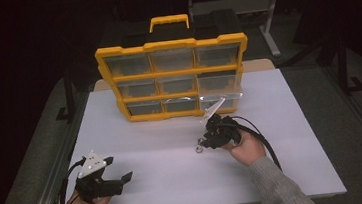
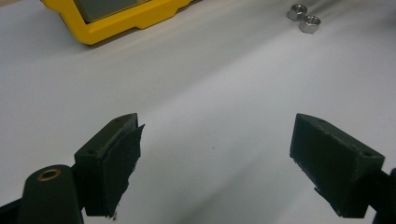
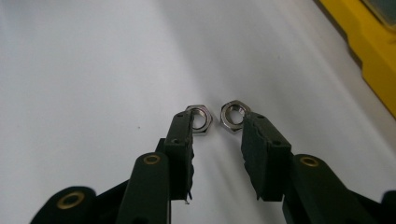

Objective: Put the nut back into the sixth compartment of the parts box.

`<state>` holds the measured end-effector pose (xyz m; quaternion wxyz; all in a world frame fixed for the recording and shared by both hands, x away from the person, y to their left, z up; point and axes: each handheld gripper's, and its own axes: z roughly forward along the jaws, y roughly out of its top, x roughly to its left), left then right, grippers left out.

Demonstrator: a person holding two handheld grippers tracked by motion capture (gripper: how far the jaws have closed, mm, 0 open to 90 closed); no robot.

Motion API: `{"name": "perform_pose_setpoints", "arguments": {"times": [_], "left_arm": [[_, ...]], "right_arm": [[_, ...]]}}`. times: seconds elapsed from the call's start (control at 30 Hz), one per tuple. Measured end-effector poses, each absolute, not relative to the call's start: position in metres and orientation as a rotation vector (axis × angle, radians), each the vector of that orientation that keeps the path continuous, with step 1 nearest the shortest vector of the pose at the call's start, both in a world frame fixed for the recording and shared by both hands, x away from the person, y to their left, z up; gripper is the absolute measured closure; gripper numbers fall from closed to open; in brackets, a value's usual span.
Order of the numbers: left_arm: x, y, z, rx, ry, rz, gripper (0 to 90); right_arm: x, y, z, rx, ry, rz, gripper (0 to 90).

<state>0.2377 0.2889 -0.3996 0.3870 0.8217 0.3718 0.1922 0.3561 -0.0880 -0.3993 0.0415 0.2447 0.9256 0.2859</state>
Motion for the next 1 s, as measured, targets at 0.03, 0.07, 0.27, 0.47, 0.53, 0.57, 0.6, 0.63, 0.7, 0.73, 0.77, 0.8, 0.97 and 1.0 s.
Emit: {"name": "perform_pose_setpoints", "arguments": {"times": [0.03,0.07,0.27,0.47,0.53,0.57,0.6,0.63,0.7,0.73,0.77,0.8,0.97,1.0], "left_arm": [[0.238,0.289,-0.4,2.091,0.946,0.491,15.6],[0.238,0.289,-0.4,2.089,0.945,0.492,15.6],[0.238,0.289,-0.4,2.093,0.944,0.493,15.6],[0.238,0.289,-0.4,2.091,0.946,0.492,15.6],[0.238,0.289,-0.4,2.092,0.945,0.492,15.6],[0.238,0.289,-0.4,2.093,0.944,0.493,15.6],[0.238,0.289,-0.4,2.091,0.944,0.493,15.6],[0.238,0.289,-0.4,2.09,0.945,0.493,15.6],[0.238,0.289,-0.4,2.089,0.946,0.494,15.6],[0.238,0.289,-0.4,2.086,0.949,0.492,15.6],[0.238,0.289,-0.4,2.088,0.948,0.493,15.6],[0.238,0.289,-0.4,2.088,0.948,0.493,15.6],[0.238,0.289,-0.4,2.091,0.945,0.494,15.6],[0.238,0.289,-0.4,2.093,0.944,0.493,15.6]], "right_arm": [[0.357,-0.087,-0.402,0.744,2.827,0.864,63.0],[0.358,-0.087,-0.404,0.743,2.825,0.86,63.0],[0.364,-0.082,-0.415,0.753,2.822,0.833,63.7],[0.371,-0.081,-0.423,0.768,2.814,0.831,64.3],[0.372,-0.08,-0.425,0.76,2.816,0.829,64.4],[0.372,-0.079,-0.426,0.762,2.816,0.827,64.4],[0.373,-0.078,-0.427,0.756,2.819,0.824,64.4],[0.373,-0.077,-0.428,0.755,2.825,0.827,64.9],[0.373,-0.075,-0.429,0.754,2.821,0.814,65.7],[0.374,-0.075,-0.429,0.756,2.825,0.815,66.1],[0.374,-0.075,-0.43,0.757,2.825,0.818,66.3],[0.374,-0.074,-0.43,0.758,2.83,0.812,66.5],[0.375,-0.073,-0.432,0.754,2.834,0.8,66.9],[0.375,-0.073,-0.432,0.751,2.835,0.798,67.2]]}}
